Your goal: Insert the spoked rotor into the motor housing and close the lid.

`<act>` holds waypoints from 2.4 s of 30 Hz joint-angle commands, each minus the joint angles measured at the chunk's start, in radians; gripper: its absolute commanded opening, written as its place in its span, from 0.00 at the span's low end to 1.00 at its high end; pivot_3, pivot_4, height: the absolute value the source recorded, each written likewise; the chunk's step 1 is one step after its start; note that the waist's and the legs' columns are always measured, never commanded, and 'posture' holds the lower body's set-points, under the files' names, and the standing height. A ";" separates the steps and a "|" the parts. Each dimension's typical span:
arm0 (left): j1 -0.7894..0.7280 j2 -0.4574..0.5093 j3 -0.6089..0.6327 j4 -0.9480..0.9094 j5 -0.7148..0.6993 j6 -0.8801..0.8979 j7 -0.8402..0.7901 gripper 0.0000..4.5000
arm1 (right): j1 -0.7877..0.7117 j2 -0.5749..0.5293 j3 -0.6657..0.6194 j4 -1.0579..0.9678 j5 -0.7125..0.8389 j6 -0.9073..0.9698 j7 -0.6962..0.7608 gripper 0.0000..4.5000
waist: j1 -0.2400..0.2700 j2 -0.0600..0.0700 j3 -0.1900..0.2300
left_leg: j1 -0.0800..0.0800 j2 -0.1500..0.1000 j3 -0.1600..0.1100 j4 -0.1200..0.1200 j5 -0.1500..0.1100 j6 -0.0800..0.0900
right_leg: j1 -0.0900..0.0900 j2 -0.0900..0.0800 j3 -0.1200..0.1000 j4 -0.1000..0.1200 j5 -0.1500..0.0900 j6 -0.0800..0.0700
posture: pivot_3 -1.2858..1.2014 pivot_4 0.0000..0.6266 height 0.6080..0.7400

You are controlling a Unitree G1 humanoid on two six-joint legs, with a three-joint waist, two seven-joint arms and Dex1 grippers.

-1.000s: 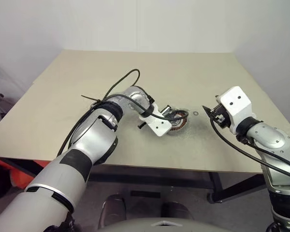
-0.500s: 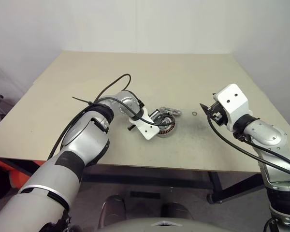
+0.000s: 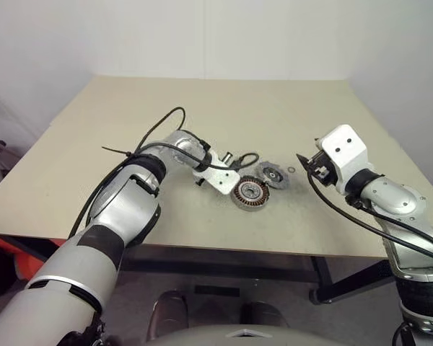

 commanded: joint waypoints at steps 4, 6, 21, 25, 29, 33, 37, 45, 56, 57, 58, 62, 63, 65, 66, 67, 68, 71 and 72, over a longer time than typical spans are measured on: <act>-0.007 0.027 0.250 -0.055 -0.265 0.212 -0.047 0.28 | -0.078 0.032 0.036 0.062 0.017 -0.061 0.000 0.60 | -0.001 0.000 0.000 | 0.000 0.000 0.000 0.000 0.000 0.000 | 0.000 0.000 0.000 0.000 0.000 0.000 | 0.52 0.00 1.00; 0.005 0.045 0.304 -0.078 -0.312 0.272 -0.029 0.28 | -0.082 0.034 0.047 0.078 0.019 -0.072 0.007 0.60 | -0.001 0.000 0.000 | 0.000 0.000 0.000 0.000 0.000 0.000 | 0.000 0.000 0.000 0.000 0.000 0.000 | 0.52 0.00 1.00; 0.741 0.124 0.674 -0.972 -0.716 1.000 0.354 0.28 | -0.213 0.013 0.112 0.277 0.027 -0.163 0.120 0.60 | -0.030 0.000 0.001 | -0.002 0.001 0.001 -0.004 0.000 -0.001 | -0.002 0.001 -0.001 -0.002 0.000 -0.001 | 0.52 0.00 1.00; 0.805 0.116 0.678 -1.097 -0.744 1.065 0.413 0.28 | -0.292 0.055 0.123 0.484 -0.018 -0.193 0.048 0.60 | -0.031 0.000 0.001 | -0.001 0.002 0.001 -0.004 0.001 -0.002 | 0.000 0.001 -0.001 -0.002 -0.001 0.001 | 0.52 0.00 1.00; 0.865 0.099 0.663 -1.224 -0.779 1.112 0.434 0.28 | -0.344 0.106 0.081 0.673 -0.029 -0.112 -0.071 0.60 | -0.038 0.000 0.000 | 0.002 0.002 0.001 -0.004 0.002 -0.003 | 0.001 0.001 -0.001 -0.002 -0.003 0.004 | 0.52 0.00 1.00; 0.916 0.084 0.629 -1.320 -0.814 1.149 0.418 0.28 | -0.346 0.127 0.050 0.732 0.008 -0.066 -0.089 0.60 | -0.052 0.000 0.001 | -0.003 0.002 0.001 -0.005 0.002 -0.003 | -0.003 0.002 -0.001 -0.002 -0.001 0.000 | 0.52 0.00 1.00; 0.938 0.083 0.580 -1.355 -0.822 1.159 0.390 0.28 | -0.364 0.155 0.021 0.808 0.024 -0.085 -0.124 0.60 | -0.058 0.000 0.000 | -0.006 0.002 0.001 -0.006 0.002 -0.004 | -0.006 0.004 0.000 -0.002 -0.001 0.000 | 0.52 0.00 1.00; 0.939 0.085 0.540 -1.345 -0.818 1.156 0.375 0.28 | -0.391 0.207 0.016 0.856 0.048 -0.118 -0.139 0.60 | -0.062 0.000 0.000 | -0.004 0.002 0.002 -0.005 0.003 -0.005 | -0.006 0.006 0.000 -0.001 -0.002 0.000 | 0.52 0.00 1.00; 0.959 0.097 0.514 -1.376 -0.806 1.158 0.380 0.28 | -0.453 0.259 0.021 1.040 0.036 -0.220 -0.171 0.60 | -0.061 0.000 0.000 | -0.005 0.002 0.002 -0.006 0.003 -0.005 | -0.007 0.006 0.001 -0.001 -0.001 -0.001 | 0.52 0.00 1.00; 0.960 0.099 0.514 -1.378 -0.806 1.157 0.382 0.28 | -0.455 0.260 0.023 1.050 0.034 -0.225 -0.172 0.60 | -0.061 0.000 0.000 | -0.005 0.002 0.002 -0.005 0.003 -0.005 | -0.007 0.005 0.001 -0.001 -0.001 -0.001 | 0.52 0.00 1.00; 0.961 0.101 0.513 -1.380 -0.805 1.157 0.384 0.28 | -0.457 0.260 0.026 1.061 0.032 -0.230 -0.172 0.60 | -0.061 0.000 0.000 | -0.005 0.002 0.002 -0.005 0.003 -0.005 | -0.007 0.005 0.001 -0.001 -0.001 -0.001 | 0.52 0.00 1.00; 0.963 0.106 0.510 -1.382 -0.805 1.157 0.388 0.28 | -0.467 0.261 0.030 1.103 0.029 -0.250 -0.172 0.60 | -0.061 0.001 0.000 | -0.005 0.002 0.002 -0.005 0.003 -0.005 | -0.006 0.006 0.001 -0.001 -0.001 -0.001 | 0.52 0.00 1.00; 0.963 0.107 0.510 -1.383 -0.804 1.156 0.390 0.28 | -0.470 0.262 0.031 1.113 0.028 -0.252 -0.171 0.60 | -0.061 0.001 0.000 | -0.005 0.002 0.002 -0.005 0.003 -0.005 | -0.006 0.005 0.001 -0.001 -0.001 -0.001 | 0.52 0.00 1.00; 0.963 0.109 0.508 -1.383 -0.802 1.155 0.393 0.28 | -0.474 0.263 0.033 1.129 0.027 -0.257 -0.170 0.60 | -0.061 0.001 0.000 | -0.004 0.002 0.002 -0.005 0.003 -0.005 | -0.006 0.006 0.001 -0.001 -0.001 -0.001 | 0.52 0.00 1.00; 0.963 0.111 0.509 -1.382 -0.802 1.155 0.394 0.28 | -0.476 0.263 0.033 1.136 0.027 -0.258 -0.170 0.60 | -0.061 0.001 0.000 | -0.004 0.002 0.002 -0.005 0.003 -0.005 | -0.006 0.006 0.001 -0.001 -0.001 -0.001 | 0.52 0.00 1.00; 0.962 0.112 0.509 -1.382 -0.801 1.154 0.395 0.29 | -0.478 0.264 0.032 1.141 0.028 -0.257 -0.170 0.56 | -0.061 0.001 0.000 | -0.004 0.002 0.002 -0.005 0.003 -0.005 | -0.006 0.006 0.000 -0.001 -0.001 -0.001 | 0.52 0.00 1.00; 0.961 0.113 0.510 -1.379 -0.801 1.152 0.396 0.29 | -0.479 0.265 0.031 1.146 0.029 -0.257 -0.171 0.51 | -0.061 0.001 0.000 | -0.004 0.002 0.002 -0.005 0.003 -0.005 | -0.006 0.006 0.001 -0.001 -0.001 -0.001 | 0.52 0.00 1.00; 0.958 0.116 0.513 -1.374 -0.800 1.150 0.398 0.29 | -0.481 0.265 0.029 1.157 0.030 -0.256 -0.169 0.31 | -0.060 0.001 0.000 | -0.004 0.002 0.002 -0.005 0.003 -0.005 | -0.006 0.006 0.000 -0.001 -0.001 -0.001 | 0.52 0.00 1.00; 0.958 0.118 0.515 -1.375 -0.800 1.149 0.399 0.29 | -0.480 0.265 0.027 1.158 0.031 -0.252 -0.169 0.24 | -0.059 0.001 0.000 | -0.004 0.002 0.002 -0.005 0.003 -0.005 | -0.005 0.005 0.000 -0.001 -0.001 -0.001 | 0.52 0.00 1.00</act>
